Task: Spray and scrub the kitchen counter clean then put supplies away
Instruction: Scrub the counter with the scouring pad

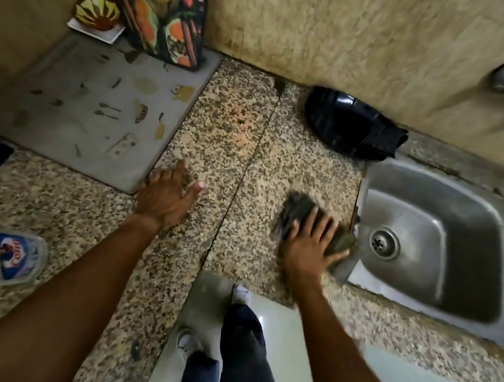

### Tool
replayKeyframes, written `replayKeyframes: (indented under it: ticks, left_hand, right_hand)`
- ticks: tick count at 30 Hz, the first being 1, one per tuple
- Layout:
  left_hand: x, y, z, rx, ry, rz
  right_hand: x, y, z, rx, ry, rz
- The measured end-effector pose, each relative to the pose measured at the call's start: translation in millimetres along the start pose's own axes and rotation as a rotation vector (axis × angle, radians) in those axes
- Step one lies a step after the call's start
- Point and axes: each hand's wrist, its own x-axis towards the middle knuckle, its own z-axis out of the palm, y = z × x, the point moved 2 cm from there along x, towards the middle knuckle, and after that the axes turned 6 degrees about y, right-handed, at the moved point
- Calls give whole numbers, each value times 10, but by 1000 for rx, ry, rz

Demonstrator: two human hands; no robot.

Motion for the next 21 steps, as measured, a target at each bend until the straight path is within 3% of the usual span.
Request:
replayKeyframes:
  ticks: [2,4,6,8,10,12,15,17,19,21]
  left_hand:
    - [33,38,-19,-49,-29,-21]
    - [124,53,-106,-78,-11,-41]
    - [168,60,-172,-103,55,-65]
    - [205,43,-222,-124,159,-55]
    - [303,35,-279,-111,218,-5]
    - [422,3,-287,-83,230,5]
    - [478,-33,-207,-69,210,-11]
    - [511,-55,-159,-72,220,-28]
    - [623,-76,-173,-64,255,-39]
    - [721,-91,-206,-70,296,-49]
  right_hand:
    - [-615,-256,107,-18,38,-118]
    - [-879,-922,240,32,-45,-406]
    - [-717,-1594,314,34,-106,-702]
    - [-88,-2090,313,-39,-138,-879]
    - [750,-2312,246,-104,-113,-789]
    - [1354,-2157,150,-33,-91,-537]
    - [1131,-1663,183,-55,-16,-340]
    - [453,-1604,214,-56,20,-436]
    - [21,-1922,284,-11,-34,-739]
    - [185,-2489,303,3,-80,-980]
